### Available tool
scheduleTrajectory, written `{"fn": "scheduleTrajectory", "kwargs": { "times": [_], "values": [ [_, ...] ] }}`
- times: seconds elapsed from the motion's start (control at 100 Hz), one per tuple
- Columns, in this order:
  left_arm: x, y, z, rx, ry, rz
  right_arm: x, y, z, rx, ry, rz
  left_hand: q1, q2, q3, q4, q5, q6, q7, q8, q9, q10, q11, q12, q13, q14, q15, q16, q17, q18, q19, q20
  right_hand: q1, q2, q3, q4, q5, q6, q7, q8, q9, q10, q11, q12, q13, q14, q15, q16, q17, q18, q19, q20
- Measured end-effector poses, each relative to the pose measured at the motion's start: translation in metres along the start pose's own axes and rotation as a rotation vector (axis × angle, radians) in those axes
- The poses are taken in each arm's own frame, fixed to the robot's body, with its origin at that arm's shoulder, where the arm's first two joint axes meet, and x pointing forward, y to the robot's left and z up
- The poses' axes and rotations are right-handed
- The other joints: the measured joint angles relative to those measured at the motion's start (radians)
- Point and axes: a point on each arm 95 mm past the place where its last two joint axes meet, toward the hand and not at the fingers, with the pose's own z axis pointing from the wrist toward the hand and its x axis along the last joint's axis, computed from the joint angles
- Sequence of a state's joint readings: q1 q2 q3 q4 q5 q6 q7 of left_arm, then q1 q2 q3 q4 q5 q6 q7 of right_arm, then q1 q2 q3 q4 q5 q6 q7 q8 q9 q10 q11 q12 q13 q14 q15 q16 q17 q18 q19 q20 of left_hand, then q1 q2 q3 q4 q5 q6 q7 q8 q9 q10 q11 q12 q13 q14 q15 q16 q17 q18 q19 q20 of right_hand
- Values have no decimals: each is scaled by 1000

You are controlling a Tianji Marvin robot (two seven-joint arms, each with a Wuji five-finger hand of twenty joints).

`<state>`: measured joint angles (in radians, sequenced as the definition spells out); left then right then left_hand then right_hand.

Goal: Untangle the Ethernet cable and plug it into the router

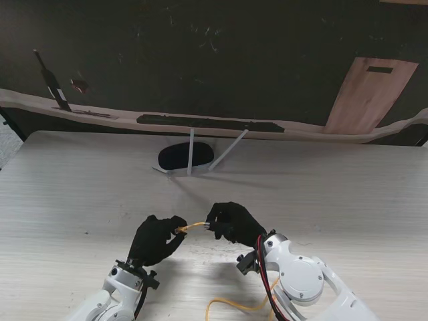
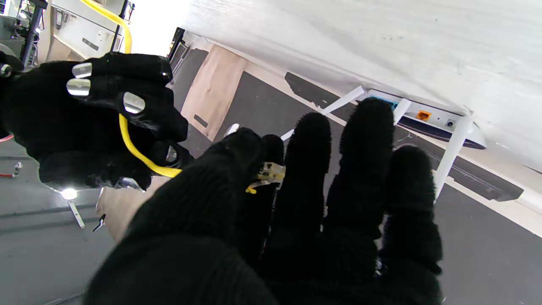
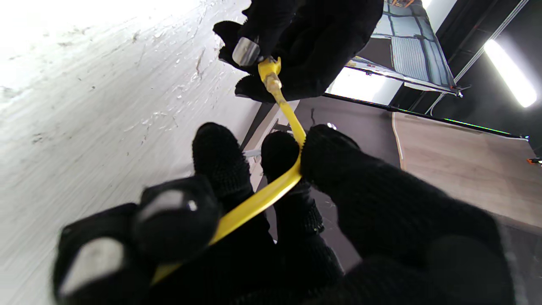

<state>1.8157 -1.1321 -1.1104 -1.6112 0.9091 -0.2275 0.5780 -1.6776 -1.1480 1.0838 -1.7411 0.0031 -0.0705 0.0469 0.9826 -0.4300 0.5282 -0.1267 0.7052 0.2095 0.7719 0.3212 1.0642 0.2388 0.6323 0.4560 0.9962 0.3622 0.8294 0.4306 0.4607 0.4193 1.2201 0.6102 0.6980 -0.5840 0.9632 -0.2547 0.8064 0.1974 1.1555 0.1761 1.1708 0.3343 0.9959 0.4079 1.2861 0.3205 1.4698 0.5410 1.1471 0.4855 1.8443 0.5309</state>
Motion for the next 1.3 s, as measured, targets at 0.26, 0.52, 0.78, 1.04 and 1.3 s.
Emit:
{"fn": "scheduleTrajectory", "kwargs": {
  "times": [0.26,0.52,0.78,1.04,1.3],
  "values": [
    [1,-4,1,-56,9,9,-4,2,-4,30,-61,-94,11,-23,12,0,31,44,0,-19,20,24,0,-24,39,0,0,-24,56,10,2,0,-97,-62,66,7,-80,-13,-91,-12,-135,72,-74,0,-100,95,-389,-154,-387,163,-359,-119],
    [3,-6,3,-90,20,55,-6,0,-3,70,-103,-118,12,-39,23,-1,45,50,0,-20,40,25,1,-25,64,-1,7,-35,85,15,11,-16,-178,-86,102,91,-100,-11,-238,142,-193,73,-120,-2,-185,122,-510,-163,-523,168,-489,-87],
    [5,-7,6,-110,30,77,-3,-6,5,71,-68,-243,12,-39,34,-2,47,53,0,-20,40,27,2,-25,65,-1,11,-35,87,18,14,-18,-193,-154,107,91,-239,-28,-274,150,-390,70,-181,-4,-406,133,-709,-175,-701,155,-627,-109],
    [7,-5,9,-118,23,79,0,-9,9,7,24,-372,11,-51,59,-2,56,63,0,-30,42,27,11,-28,65,-1,14,-37,88,19,16,-19,-193,-246,143,91,-327,-43,-279,150,-530,54,-206,-5,-534,91,-814,-179,-799,106,-745,-118],
    [8,-2,9,-122,-8,90,5,-23,12,-41,54,-399,11,-61,73,-2,61,73,0,-31,51,36,11,-37,75,-1,14,-37,92,21,17,-19,-192,-307,183,91,-453,-1,-300,149,-665,49,-217,-13,-609,66,-893,-188,-823,45,-842,-157]
  ]
}}
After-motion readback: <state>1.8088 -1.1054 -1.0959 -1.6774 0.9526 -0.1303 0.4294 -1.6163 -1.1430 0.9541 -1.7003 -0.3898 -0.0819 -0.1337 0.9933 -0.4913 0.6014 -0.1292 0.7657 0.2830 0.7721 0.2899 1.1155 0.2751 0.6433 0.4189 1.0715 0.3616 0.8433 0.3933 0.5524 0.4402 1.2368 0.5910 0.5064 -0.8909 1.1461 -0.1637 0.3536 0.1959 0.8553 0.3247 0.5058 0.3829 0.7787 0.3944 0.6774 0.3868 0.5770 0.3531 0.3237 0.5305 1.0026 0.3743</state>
